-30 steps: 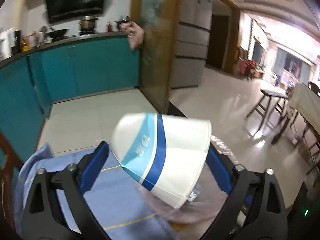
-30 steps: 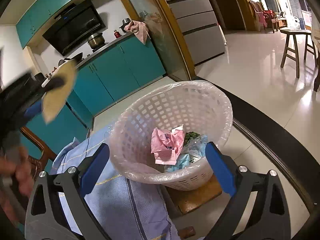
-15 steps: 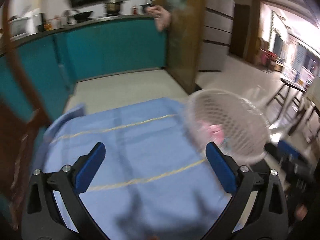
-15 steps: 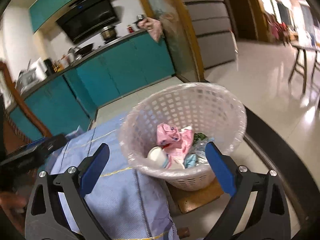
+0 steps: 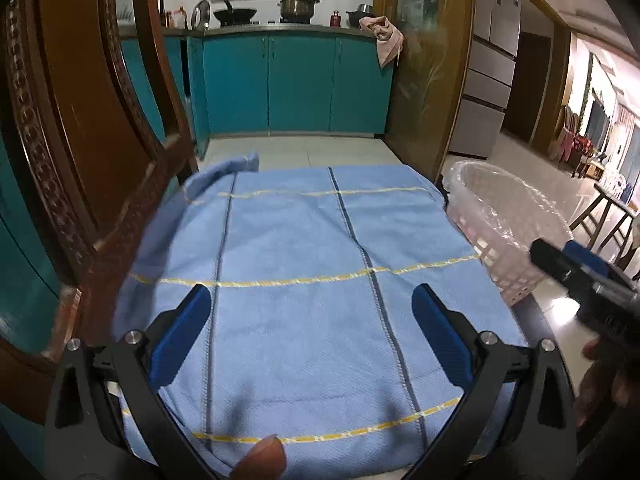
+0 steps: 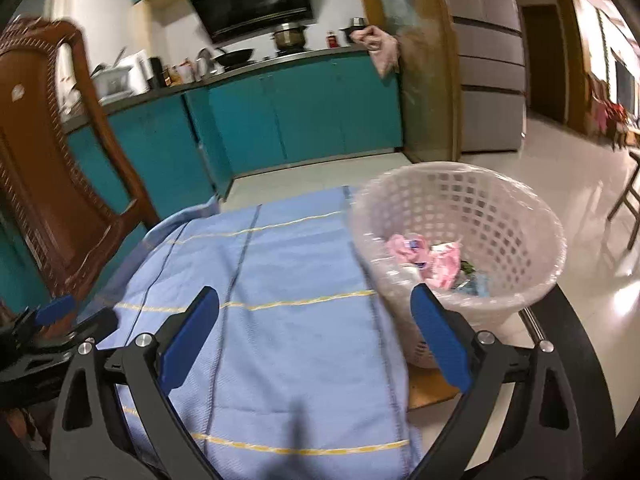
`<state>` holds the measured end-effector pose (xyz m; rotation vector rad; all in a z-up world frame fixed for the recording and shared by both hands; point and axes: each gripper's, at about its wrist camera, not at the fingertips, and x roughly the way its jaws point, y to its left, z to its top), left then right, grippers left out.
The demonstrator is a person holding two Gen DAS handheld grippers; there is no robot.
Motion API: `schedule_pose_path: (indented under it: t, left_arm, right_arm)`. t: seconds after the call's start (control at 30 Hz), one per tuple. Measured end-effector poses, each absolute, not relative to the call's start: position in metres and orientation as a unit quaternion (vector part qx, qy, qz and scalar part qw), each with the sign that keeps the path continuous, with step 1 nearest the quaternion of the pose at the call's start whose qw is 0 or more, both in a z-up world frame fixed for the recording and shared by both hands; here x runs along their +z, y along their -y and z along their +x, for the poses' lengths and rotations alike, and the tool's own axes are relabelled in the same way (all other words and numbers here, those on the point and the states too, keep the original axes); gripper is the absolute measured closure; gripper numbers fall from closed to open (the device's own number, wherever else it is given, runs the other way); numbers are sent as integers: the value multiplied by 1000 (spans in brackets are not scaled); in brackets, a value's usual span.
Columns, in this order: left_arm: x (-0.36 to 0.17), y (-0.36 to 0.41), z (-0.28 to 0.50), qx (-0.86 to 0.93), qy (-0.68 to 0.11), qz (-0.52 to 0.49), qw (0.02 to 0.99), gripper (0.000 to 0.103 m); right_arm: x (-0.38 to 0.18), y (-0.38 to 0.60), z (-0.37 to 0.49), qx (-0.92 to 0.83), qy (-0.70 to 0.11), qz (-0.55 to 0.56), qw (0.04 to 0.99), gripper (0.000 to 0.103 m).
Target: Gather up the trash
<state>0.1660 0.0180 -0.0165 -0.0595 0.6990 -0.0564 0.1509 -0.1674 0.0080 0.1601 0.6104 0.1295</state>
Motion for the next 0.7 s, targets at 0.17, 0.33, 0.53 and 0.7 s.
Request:
schedule_pose_path:
  t: [0.17, 0.33, 0.53, 0.7]
  left_arm:
    - [-18, -22, 165, 8, -348, -42, 937, 3]
    - [-23, -29, 164, -7, -362, -71, 929, 3]
    - [-22, -29, 161, -6, -352, -66, 934, 3]
    - [-23, -25, 162, -4, -352, -54, 934, 3]
  right_arm:
    - [6, 157, 150, 65, -301, 56, 950, 9]
    - [4, 154, 150, 66, -303, 53, 949, 9]
    - [4, 149, 148, 73, -299, 51, 950, 9]
    - [4, 150, 148, 74, -300, 51, 950, 9]
